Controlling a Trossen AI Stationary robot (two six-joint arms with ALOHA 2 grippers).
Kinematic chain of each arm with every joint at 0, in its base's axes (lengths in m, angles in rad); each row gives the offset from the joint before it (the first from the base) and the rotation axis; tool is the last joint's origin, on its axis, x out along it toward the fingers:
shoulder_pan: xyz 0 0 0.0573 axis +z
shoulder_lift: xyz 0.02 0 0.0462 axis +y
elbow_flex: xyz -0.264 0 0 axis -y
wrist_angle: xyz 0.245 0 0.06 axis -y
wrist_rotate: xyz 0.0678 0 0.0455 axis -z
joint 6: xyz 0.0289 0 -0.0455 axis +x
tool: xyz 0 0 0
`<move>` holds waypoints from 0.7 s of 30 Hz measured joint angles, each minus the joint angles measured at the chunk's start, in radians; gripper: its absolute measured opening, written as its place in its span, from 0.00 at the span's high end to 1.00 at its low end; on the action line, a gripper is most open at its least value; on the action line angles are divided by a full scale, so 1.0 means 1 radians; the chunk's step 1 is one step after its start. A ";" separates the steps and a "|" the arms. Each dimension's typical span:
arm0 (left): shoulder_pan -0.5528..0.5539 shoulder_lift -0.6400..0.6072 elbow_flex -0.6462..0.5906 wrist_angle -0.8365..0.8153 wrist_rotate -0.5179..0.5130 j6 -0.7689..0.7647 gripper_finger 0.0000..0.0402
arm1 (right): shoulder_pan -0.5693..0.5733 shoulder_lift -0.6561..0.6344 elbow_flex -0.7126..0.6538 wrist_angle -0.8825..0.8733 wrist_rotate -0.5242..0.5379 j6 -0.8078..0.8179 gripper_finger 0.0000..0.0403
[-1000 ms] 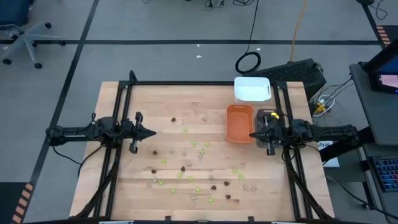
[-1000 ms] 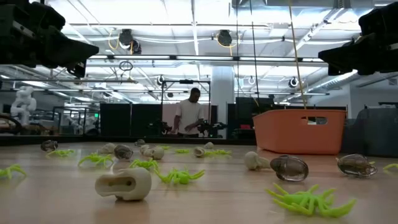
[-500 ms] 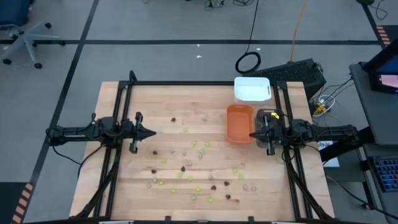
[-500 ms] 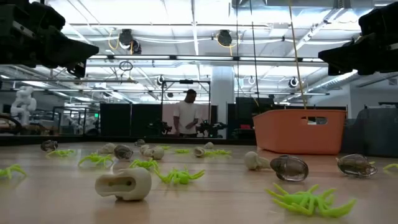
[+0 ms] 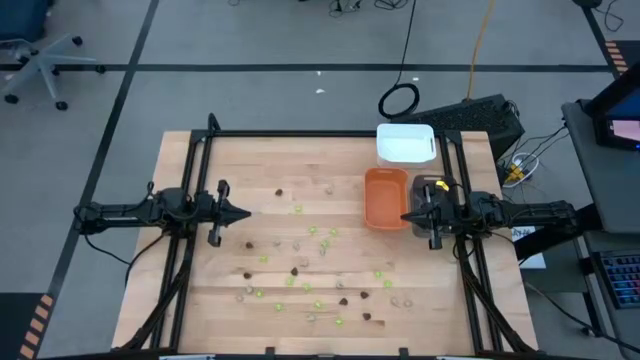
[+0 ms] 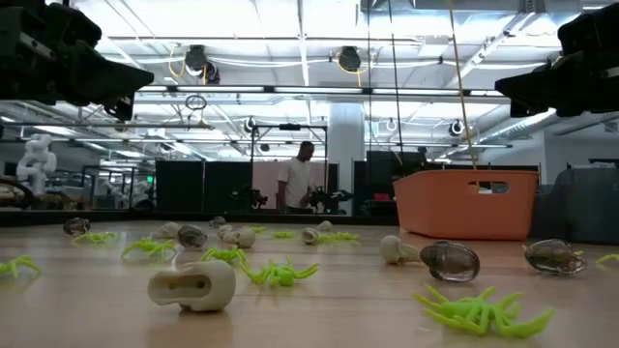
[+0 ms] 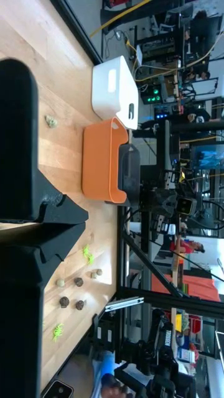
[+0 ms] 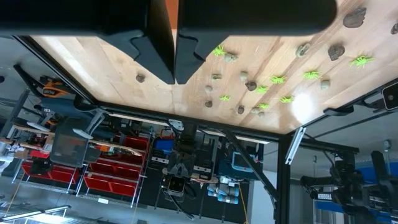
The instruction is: Sort Halloween decoration
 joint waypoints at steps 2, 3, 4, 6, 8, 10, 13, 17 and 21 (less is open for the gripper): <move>0.000 0.000 0.000 0.000 0.000 0.000 1.00 | 0.000 0.000 0.000 0.000 0.000 0.000 1.00; 0.000 0.000 0.000 0.000 0.000 0.000 1.00 | 0.000 0.000 0.000 0.000 0.000 -0.001 1.00; 0.000 0.000 0.000 0.000 0.000 0.000 1.00 | 0.000 0.000 0.000 0.000 0.000 -0.013 1.00; 0.000 0.000 0.000 0.000 0.000 0.000 1.00 | 0.000 0.000 0.000 0.008 0.000 -0.064 1.00; 0.000 0.000 0.000 0.000 0.000 0.000 1.00 | 0.000 0.000 0.000 0.025 0.002 -0.126 1.00; 0.000 0.000 0.000 0.000 0.000 0.000 1.00 | 0.000 0.000 0.000 0.044 0.001 -0.170 1.00; 0.000 0.000 0.000 0.000 0.000 0.000 1.00 | 0.000 0.000 0.000 0.054 0.003 -0.185 1.00; 0.000 0.000 0.000 0.000 0.000 0.000 1.00 | 0.000 0.000 0.000 0.052 0.002 -0.185 1.00; 0.000 0.000 0.000 0.000 0.000 0.000 1.00 | 0.000 0.000 0.000 0.050 0.002 -0.189 1.00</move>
